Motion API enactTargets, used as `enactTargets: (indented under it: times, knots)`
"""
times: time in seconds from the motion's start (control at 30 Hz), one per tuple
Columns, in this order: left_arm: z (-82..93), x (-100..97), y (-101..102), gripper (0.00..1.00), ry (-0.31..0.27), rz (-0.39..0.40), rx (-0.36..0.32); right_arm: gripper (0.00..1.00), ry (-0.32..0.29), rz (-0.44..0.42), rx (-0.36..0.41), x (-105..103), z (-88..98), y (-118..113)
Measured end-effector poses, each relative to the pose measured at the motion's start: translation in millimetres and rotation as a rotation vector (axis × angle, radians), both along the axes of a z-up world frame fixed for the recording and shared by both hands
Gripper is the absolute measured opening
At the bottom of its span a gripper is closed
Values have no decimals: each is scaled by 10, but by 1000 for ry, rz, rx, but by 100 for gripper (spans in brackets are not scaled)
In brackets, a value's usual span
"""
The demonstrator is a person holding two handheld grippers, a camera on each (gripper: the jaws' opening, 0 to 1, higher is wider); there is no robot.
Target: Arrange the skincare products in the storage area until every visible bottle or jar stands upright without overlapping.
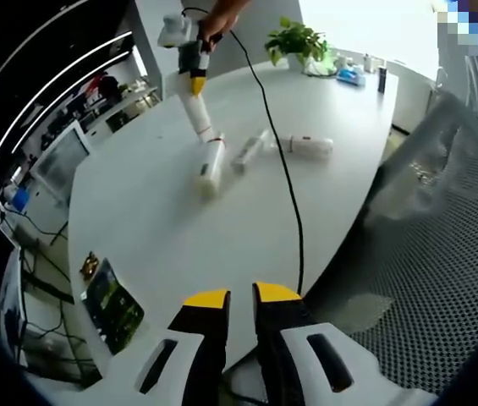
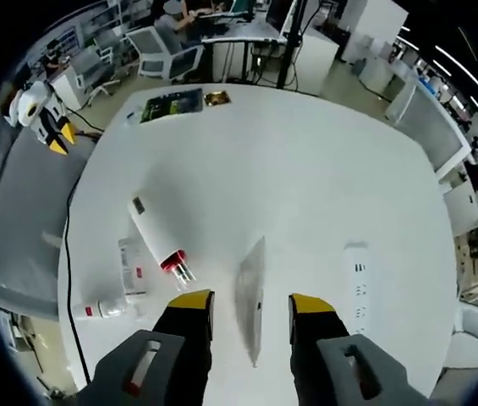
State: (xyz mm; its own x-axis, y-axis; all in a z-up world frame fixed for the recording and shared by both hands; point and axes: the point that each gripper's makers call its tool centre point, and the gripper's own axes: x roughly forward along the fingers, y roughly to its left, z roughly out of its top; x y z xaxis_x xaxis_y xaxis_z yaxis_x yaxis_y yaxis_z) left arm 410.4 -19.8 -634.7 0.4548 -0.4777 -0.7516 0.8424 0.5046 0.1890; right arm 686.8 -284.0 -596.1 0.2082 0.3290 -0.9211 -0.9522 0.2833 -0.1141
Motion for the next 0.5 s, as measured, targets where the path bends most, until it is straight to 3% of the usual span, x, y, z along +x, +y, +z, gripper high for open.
enactTargets:
  times: [0.13,0.23,0.33,0.5]
  knots:
    - [0,-3,-7,9,1,-2,-2,34,-27,-81,16,-69,22,-178]
    - [2,-12,-19,10,2,-9,-3,49,-57,-139,13,-171,15,-334]
    - [-8,-27,-28,10,7,-18,0,55,-91,-217,-7,-306,49,-501]
    - [2,-41,-52,10,4,-34,-2,61,-168,-344,214,-603,344,-394]
